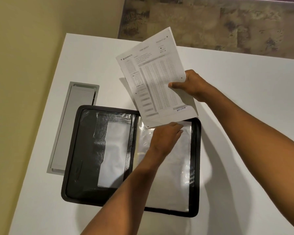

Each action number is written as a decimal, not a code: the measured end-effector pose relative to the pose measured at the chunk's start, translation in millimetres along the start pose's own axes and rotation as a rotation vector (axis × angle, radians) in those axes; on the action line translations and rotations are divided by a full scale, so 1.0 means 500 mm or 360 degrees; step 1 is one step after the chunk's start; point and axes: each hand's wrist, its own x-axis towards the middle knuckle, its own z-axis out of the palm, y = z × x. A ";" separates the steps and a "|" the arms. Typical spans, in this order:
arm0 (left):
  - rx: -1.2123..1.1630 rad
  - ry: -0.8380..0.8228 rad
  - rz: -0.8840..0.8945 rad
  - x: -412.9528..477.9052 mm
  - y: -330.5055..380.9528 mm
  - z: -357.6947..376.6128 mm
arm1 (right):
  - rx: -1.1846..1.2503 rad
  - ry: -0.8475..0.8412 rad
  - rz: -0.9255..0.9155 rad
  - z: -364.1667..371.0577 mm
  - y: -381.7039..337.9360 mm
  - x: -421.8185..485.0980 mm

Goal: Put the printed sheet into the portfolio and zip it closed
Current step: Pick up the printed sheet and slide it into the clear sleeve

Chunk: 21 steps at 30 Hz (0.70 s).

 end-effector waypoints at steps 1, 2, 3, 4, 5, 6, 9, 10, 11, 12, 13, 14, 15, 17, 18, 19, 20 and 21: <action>0.0018 0.0001 0.0016 0.005 0.009 0.003 | 0.0039 -0.0005 0.0015 0.002 0.006 0.006; 0.0030 0.0001 0.0020 0.010 0.019 0.005 | 0.0080 -0.0006 0.0034 0.003 0.014 0.012; 0.0043 -0.0016 0.0012 0.016 0.029 0.006 | 0.0116 -0.0007 0.0054 0.004 0.021 0.017; 0.0050 -0.0038 -0.0004 0.021 0.037 0.008 | 0.0148 -0.0003 0.0075 0.004 0.029 0.024; 0.0074 -0.0074 -0.0024 0.025 0.046 0.010 | 0.0180 0.0004 0.0101 0.005 0.037 0.030; 0.0117 -0.0099 -0.0033 0.030 0.053 0.015 | 0.0221 0.0006 0.0128 0.005 0.044 0.035; 0.0241 -0.0176 -0.0092 0.043 0.078 0.017 | 0.0302 -0.0012 0.0192 0.006 0.061 0.042; 0.0270 -0.0204 -0.0112 0.045 0.081 0.018 | 0.0308 -0.0016 0.0206 0.006 0.065 0.042; 0.0295 -0.0219 -0.0128 0.048 0.084 0.018 | 0.0311 -0.0017 0.0219 0.006 0.068 0.043; 0.0316 -0.0232 -0.0132 0.050 0.089 0.016 | 0.0316 -0.0014 0.0232 0.007 0.071 0.044; 0.0324 -0.0262 -0.0130 0.051 0.095 0.015 | 0.0320 -0.0014 0.0241 0.007 0.073 0.044; 0.0318 -0.0299 -0.0124 0.052 0.104 0.010 | 0.0316 -0.0018 0.0242 0.008 0.074 0.045; 0.0308 -0.0328 -0.0108 0.052 0.112 0.006 | 0.0305 -0.0023 0.0242 0.010 0.076 0.045; 0.0301 -0.0372 -0.0082 0.051 0.129 -0.002 | 0.0287 -0.0038 0.0231 0.014 0.076 0.044; 0.0305 -0.0394 -0.0080 0.052 0.135 -0.005 | 0.0287 -0.0045 0.0226 0.016 0.076 0.043; 0.0312 -0.0407 -0.0088 0.053 0.136 -0.005 | 0.0287 -0.0051 0.0224 0.017 0.076 0.043; 0.0312 -0.0407 -0.0122 0.055 0.138 -0.005 | 0.0283 -0.0055 0.0223 0.019 0.077 0.044; 0.0308 -0.0408 -0.0152 0.057 0.140 -0.005 | 0.0273 -0.0055 0.0222 0.021 0.077 0.045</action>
